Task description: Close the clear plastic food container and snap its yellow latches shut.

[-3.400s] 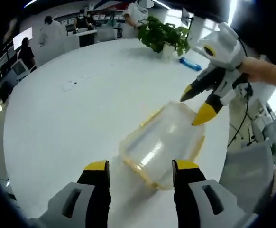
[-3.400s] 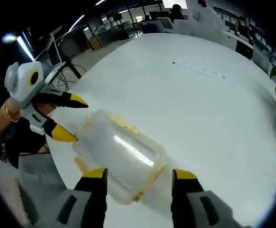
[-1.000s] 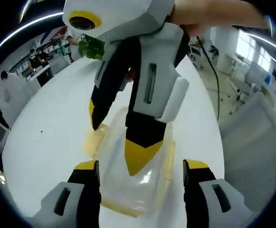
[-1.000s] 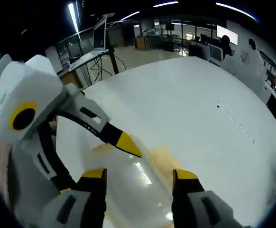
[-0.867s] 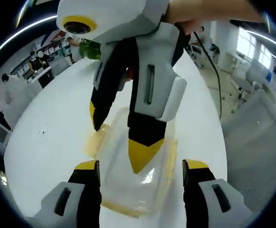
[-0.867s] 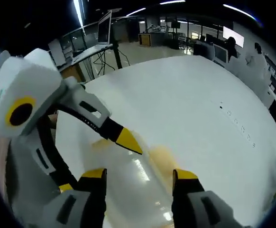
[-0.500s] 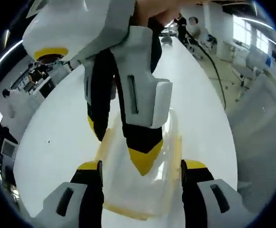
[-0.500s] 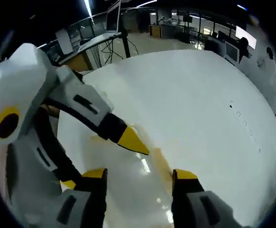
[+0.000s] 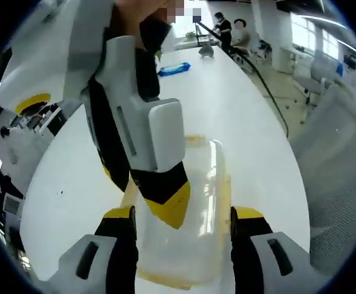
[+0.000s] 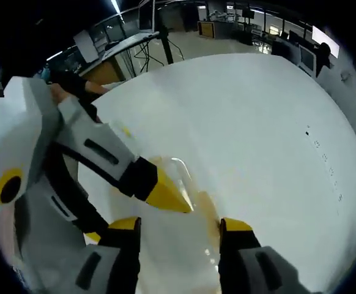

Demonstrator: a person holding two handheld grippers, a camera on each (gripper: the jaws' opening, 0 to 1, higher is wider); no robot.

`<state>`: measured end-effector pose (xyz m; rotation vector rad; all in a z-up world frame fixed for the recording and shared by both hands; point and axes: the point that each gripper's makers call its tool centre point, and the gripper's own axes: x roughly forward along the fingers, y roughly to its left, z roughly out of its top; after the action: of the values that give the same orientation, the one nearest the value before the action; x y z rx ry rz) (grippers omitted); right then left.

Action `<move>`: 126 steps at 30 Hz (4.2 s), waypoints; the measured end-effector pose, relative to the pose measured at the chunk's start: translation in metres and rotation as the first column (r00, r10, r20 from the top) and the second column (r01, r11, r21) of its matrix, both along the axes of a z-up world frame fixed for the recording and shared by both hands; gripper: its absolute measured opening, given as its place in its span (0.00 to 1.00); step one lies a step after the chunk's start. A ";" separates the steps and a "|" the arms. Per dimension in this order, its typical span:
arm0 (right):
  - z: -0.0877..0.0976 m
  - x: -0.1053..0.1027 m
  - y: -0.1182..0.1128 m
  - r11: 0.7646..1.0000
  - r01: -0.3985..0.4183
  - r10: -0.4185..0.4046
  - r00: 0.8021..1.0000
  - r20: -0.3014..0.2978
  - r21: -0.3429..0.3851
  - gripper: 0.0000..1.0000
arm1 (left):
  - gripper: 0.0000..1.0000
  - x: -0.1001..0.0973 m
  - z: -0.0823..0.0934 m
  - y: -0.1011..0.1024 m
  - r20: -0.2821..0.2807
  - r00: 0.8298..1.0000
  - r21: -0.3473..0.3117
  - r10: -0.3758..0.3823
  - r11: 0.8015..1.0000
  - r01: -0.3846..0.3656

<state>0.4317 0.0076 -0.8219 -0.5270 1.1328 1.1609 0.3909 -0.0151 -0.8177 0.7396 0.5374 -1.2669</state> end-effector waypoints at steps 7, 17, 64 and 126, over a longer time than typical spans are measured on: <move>-0.001 -0.001 0.005 0.992 -0.109 0.104 0.991 -0.080 -0.067 0.43 | 0.57 0.001 0.000 0.000 0.005 1.000 -0.021 -0.008 1.000 0.008; -0.005 -0.001 0.007 0.993 -0.114 0.111 0.987 -0.119 -0.020 0.42 | 0.57 0.000 0.001 0.000 0.016 1.000 -0.105 0.011 0.994 -0.010; -0.005 -0.021 0.011 0.995 -0.054 0.062 0.993 -0.102 0.082 0.44 | 0.57 -0.022 0.005 -0.004 -0.032 0.994 -0.045 0.101 0.994 -0.103; -0.018 -0.028 0.012 0.972 0.167 -0.136 0.973 -0.186 0.164 0.73 | 0.63 -0.021 0.004 -0.010 -0.049 0.987 -0.129 0.154 0.979 -0.159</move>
<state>0.4038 0.0196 -0.8396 -0.1988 1.1827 1.1771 0.3701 -0.0252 -0.8136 0.5517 0.5268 -1.1601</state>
